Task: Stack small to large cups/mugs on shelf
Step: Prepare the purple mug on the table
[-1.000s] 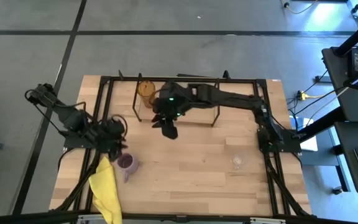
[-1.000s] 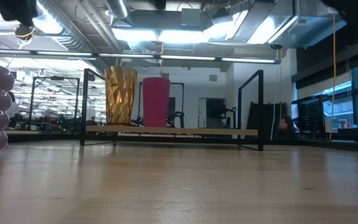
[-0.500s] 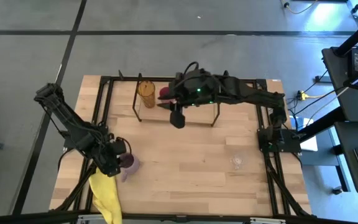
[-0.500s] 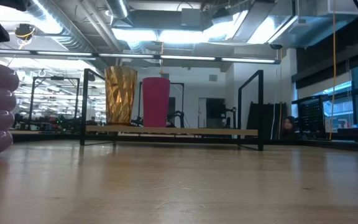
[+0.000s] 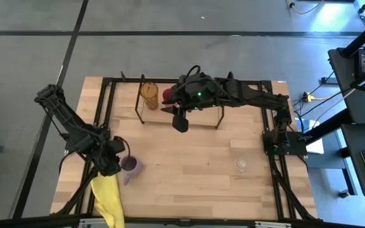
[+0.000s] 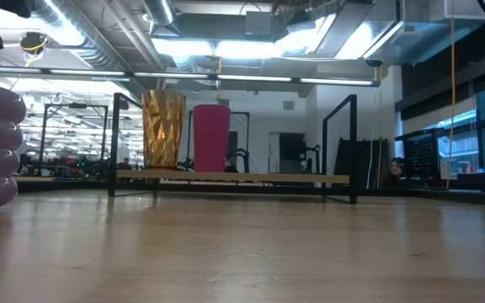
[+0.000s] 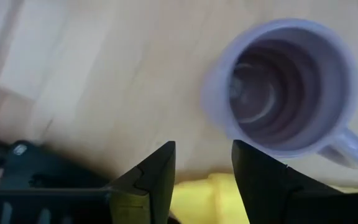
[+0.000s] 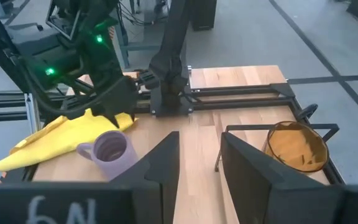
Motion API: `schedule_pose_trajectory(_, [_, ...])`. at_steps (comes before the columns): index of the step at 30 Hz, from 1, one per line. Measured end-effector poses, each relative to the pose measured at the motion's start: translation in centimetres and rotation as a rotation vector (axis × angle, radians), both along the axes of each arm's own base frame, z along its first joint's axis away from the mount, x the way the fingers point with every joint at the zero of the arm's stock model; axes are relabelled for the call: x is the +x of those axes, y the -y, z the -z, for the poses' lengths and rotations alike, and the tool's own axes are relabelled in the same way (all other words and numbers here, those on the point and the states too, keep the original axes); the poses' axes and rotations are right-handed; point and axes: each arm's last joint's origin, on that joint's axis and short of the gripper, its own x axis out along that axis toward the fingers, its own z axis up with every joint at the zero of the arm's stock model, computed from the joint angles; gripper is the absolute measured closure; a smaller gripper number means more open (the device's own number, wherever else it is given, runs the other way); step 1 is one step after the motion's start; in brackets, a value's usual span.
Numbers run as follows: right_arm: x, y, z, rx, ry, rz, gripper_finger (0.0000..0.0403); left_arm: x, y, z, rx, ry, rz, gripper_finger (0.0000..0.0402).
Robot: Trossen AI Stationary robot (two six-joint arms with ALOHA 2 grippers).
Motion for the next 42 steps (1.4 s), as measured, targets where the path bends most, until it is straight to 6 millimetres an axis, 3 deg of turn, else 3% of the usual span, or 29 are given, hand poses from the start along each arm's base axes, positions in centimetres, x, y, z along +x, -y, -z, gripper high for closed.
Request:
schedule_pose_trajectory(12, [0.0, 1.0, 0.0, -0.003, -0.005, 0.023, 0.0283, 0.2, 0.3, 0.1, 0.007, 0.093, -0.077, 0.0241])
schedule_pose_trajectory(23, [-0.2, 1.2, 0.5, -0.004, -0.053, 0.028, 0.0283, 0.2, 0.4, 2.2, -0.028, 0.110, -0.143, 0.0213])
schedule_pose_trajectory(30, [-0.3, 1.2, 0.5, -0.004, -0.054, 0.029, 0.0283, -0.1, 0.3, 4.6, -0.080, 0.056, -0.164, 0.0213])
schedule_pose_trajectory(36, [-0.3, 1.7, 0.5, 0.003, -0.054, 0.042, 0.0283, 0.1, 0.4, 4.9, -0.092, 0.095, -0.169, 0.0237])
schedule_pose_trajectory(42, [-0.2, 2.6, 0.3, 0.105, -0.032, 0.026, 0.0283, 0.8, 0.4, 4.3, -0.072, 0.189, -0.192, 0.0312])
